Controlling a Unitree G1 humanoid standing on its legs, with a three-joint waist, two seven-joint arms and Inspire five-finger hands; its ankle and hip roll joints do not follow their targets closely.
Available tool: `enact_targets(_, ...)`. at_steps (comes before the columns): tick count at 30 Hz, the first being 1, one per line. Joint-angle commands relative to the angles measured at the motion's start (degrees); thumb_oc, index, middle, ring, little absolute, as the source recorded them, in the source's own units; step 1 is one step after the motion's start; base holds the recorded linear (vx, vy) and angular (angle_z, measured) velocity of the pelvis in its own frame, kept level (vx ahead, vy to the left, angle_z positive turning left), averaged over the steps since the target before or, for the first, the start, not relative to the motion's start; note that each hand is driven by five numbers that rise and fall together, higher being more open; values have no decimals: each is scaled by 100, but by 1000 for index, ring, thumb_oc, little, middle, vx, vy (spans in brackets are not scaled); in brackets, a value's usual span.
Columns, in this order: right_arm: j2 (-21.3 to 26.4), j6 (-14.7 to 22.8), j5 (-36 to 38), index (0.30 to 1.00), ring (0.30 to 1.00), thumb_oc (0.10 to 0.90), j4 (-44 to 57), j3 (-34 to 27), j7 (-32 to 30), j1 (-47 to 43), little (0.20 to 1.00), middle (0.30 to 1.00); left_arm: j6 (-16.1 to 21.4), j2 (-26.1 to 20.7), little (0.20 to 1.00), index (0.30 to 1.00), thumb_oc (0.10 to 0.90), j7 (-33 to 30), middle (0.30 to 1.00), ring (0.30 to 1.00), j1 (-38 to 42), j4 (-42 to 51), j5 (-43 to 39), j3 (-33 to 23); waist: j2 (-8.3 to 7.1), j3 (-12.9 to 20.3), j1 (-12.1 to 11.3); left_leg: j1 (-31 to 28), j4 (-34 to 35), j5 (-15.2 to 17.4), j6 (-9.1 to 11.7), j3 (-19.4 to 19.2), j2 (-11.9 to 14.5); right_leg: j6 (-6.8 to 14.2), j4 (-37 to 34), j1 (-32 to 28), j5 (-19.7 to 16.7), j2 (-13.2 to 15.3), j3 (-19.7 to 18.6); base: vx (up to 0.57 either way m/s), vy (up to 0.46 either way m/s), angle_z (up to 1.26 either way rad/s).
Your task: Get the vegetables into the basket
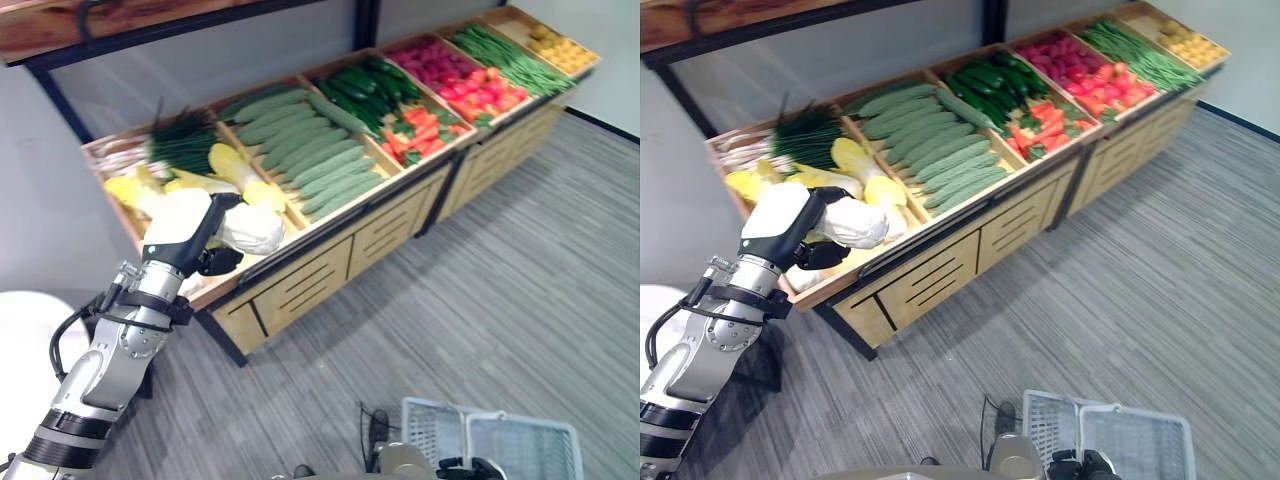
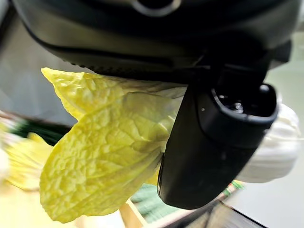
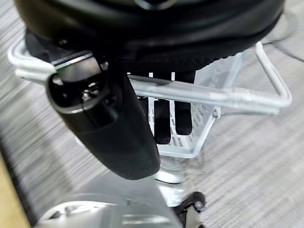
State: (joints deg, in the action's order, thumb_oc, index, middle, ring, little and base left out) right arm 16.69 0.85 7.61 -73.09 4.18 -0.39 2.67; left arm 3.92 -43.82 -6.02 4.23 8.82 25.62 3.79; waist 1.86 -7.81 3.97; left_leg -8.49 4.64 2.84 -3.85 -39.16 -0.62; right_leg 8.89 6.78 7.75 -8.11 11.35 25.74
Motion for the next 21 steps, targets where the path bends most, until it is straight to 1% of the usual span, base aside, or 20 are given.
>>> enact_targets(1, -27, 141, -100, 300, 300, 400, -131, 262, 0, -81, 300, 300, 136, -207, 300, 300, 400, -364, 300, 300, 621, 540, -150, -513, 48, 240, -168, -206, -73, 560, 47, 562, -17, 263, 222, -432, 183, 345, 331, 34, -102, -72)
enact_targets(2, -19, 153, -129, 300, 300, 400, -117, 311, -11, -111, 300, 300, 173, -216, 300, 300, 400, -328, 300, 300, 515, 633, -131, -561, 8, 291, -131, -221, -25, 534, 66, 480, -9, 305, 45, -441, 90, 276, 215, 35, -125, -72)
enact_targets(4, -15, 155, -124, 300, 300, 400, -110, 347, -27, -116, 300, 300, 228, -132, 300, 300, 400, -288, 300, 300, 435, 715, -196, -536, -38, 331, -105, -219, 4, 488, 89, 496, -15, 278, -167, -505, 36, 137, 22, 48, -159, -33)
enact_targets(7, -10, 154, -117, 300, 300, 400, -107, 377, -47, -147, 300, 300, 233, -84, 300, 300, 400, -290, 300, 300, 375, 703, -226, -563, -74, 386, -140, -247, 36, 482, 122, 428, 20, 210, -419, -625, 136, -13, -19, 59, -158, -34)
enact_targets(8, -5, 162, -132, 300, 300, 400, -78, 396, -54, -157, 300, 300, 235, -70, 300, 300, 400, -290, 300, 300, 369, 716, -240, -558, -87, 389, -150, -243, 36, 460, 149, 431, 47, 188, -438, -639, 189, -53, -29, 92, -300, -39)
enact_targets(9, 16, 158, -83, 300, 300, 400, -31, 359, -75, -165, 300, 300, 229, -58, 300, 300, 400, -277, 300, 300, 344, 707, -272, -553, -107, 398, -132, -232, 36, 393, 241, 475, 160, 81, -370, -633, 435, -138, -21, 89, -305, -23)
enact_targets(12, 43, 165, -39, 300, 300, 400, 4, 347, -82, -187, 300, 300, 231, -30, 300, 300, 400, -264, 300, 300, 331, 680, -323, -524, -137, 370, -98, -232, 36, 336, 337, 521, 307, -33, -198, -563, 680, -231, -116, 73, -224, 10)
enact_targets(13, 43, 165, -39, 300, 300, 400, 4, 348, -82, -187, 300, 300, 231, -30, 300, 300, 400, -264, 300, 300, 330, 681, -323, -525, -137, 371, -98, -231, 36, 335, 340, 521, 308, -35, -192, -561, 686, -230, -116, 91, -226, 19)
enact_targets(15, 73, 184, 35, 300, 300, 400, 45, 338, -107, -212, 300, 300, 232, 14, 300, 300, 400, -254, 300, 300, 296, 648, -398, -518, -203, 348, -101, -212, -5, 282, 458, 599, 457, -140, -184, -594, 842, -376, -212, 102, -246, 24)
enact_targets(16, 71, 184, 40, 300, 300, 400, 46, 340, -108, -211, 300, 300, 230, 12, 300, 300, 400, -252, 300, 300, 297, 649, -401, -518, -206, 348, -97, -204, -30, 288, 472, 605, 473, -153, -192, -603, 850, -385, -205, 117, -327, 27)
enact_targets(17, 109, 207, 119, 300, 300, 400, 53, 335, -101, -217, 300, 300, 246, 58, 300, 300, 400, -209, 300, 300, 295, 615, -481, -519, -327, 290, -152, 59, -845, 437, 616, 674, 744, -286, -306, -749, 966, -497, -209, 123, -331, 24)
enact_targets(18, 141, 212, 123, 300, 300, 400, 44, 362, -98, -223, 300, 300, 246, 62, 300, 300, 400, -204, 300, 300, 309, 603, -501, -516, -365, 250, -204, 211, -1281, 411, 710, 790, 860, -351, -407, -845, 979, -550, -213, 163, -359, 17)
enact_targets(19, 184, 220, 138, 300, 300, 400, 54, 382, -79, -226, 300, 300, 247, 63, 300, 300, 400, -219, 300, 300, 315, 584, -533, -514, -374, 222, -266, 302, -1455, 301, 795, 1043, 868, -379, -503, -910, 1000, -609, -256, 119, -140, 18)
enact_targets(20, 224, 209, 99, 300, 300, 400, 55, 407, -90, -233, 300, 300, 256, 92, 300, 300, 400, -250, 300, 300, 310, 560, -587, -504, -373, 196, -334, 417, -1485, 184, 851, 1427, 799, -389, -637, -960, 1008, -657, -303, 83, -29, 6)
enact_targets(21, 241, 206, 80, 300, 300, 400, 73, 418, -105, -253, 300, 300, 239, 111, 300, 300, 400, -293, 300, 300, 299, 529, -572, -520, -370, 184, -388, 515, -1303, 202, 841, 1815, 661, -375, -739, -957, 982, -665, -374, 54, 47, -31)
